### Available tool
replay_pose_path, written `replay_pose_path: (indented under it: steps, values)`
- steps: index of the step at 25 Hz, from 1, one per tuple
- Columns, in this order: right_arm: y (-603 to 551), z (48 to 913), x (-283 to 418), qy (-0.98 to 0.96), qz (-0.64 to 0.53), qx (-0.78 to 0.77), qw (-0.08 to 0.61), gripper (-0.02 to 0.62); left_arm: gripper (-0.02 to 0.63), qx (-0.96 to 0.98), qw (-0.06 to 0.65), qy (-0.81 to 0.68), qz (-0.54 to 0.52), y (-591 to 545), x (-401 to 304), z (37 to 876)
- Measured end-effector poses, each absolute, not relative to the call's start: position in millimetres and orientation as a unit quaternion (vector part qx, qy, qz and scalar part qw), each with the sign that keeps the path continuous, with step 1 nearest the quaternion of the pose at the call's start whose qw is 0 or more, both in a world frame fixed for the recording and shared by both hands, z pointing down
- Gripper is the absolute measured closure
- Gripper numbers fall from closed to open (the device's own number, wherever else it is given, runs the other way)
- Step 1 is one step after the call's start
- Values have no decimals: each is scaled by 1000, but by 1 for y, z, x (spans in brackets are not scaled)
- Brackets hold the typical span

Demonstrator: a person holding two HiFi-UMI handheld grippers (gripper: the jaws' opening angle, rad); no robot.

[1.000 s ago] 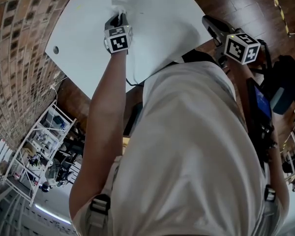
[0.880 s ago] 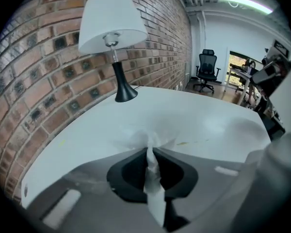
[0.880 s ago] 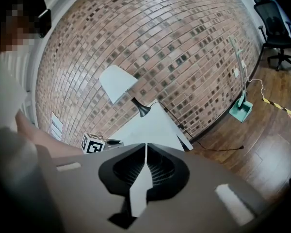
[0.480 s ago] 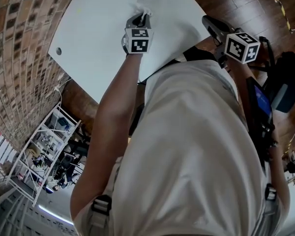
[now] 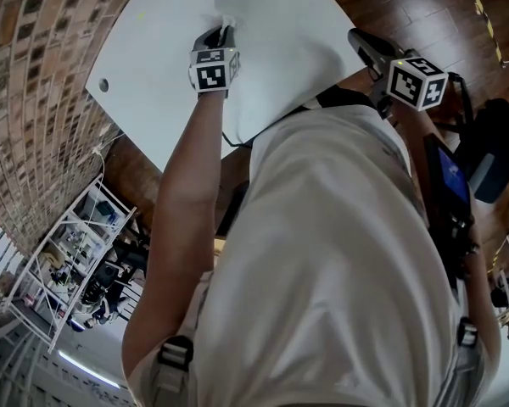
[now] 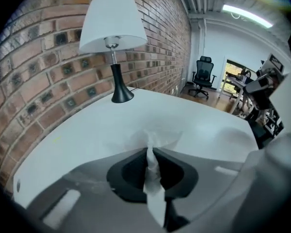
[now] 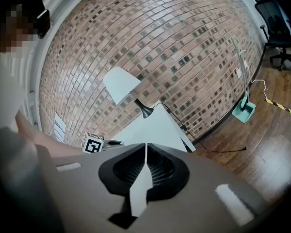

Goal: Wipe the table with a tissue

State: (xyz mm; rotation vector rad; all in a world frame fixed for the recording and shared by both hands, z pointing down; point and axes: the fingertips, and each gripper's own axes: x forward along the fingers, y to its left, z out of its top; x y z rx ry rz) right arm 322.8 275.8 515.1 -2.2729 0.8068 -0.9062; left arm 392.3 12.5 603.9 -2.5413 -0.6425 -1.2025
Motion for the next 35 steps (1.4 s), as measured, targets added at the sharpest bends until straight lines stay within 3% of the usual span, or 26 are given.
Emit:
replay_pose_path:
  steps: [9,20,26,30,35]
  values:
    - [291,523,320,282,-344,-849,286,578,588,-887,146,-145,-414,-8,400,618]
    - [288,519,325,287,-333,-852,284,578,584,-831,170,-343,-404,135,330,620]
    - [286,522,319,280,-332,-854,285,578,584,-786,193,-421,-409,148,294,623]
    - [278,519,311,289,-329,-854,280,578,583,-807,197,-372,-414,92,316,624]
    - [281,511,306,283,-314,-863,275,578,583,-862,156,-193,-442,-20,343,620]
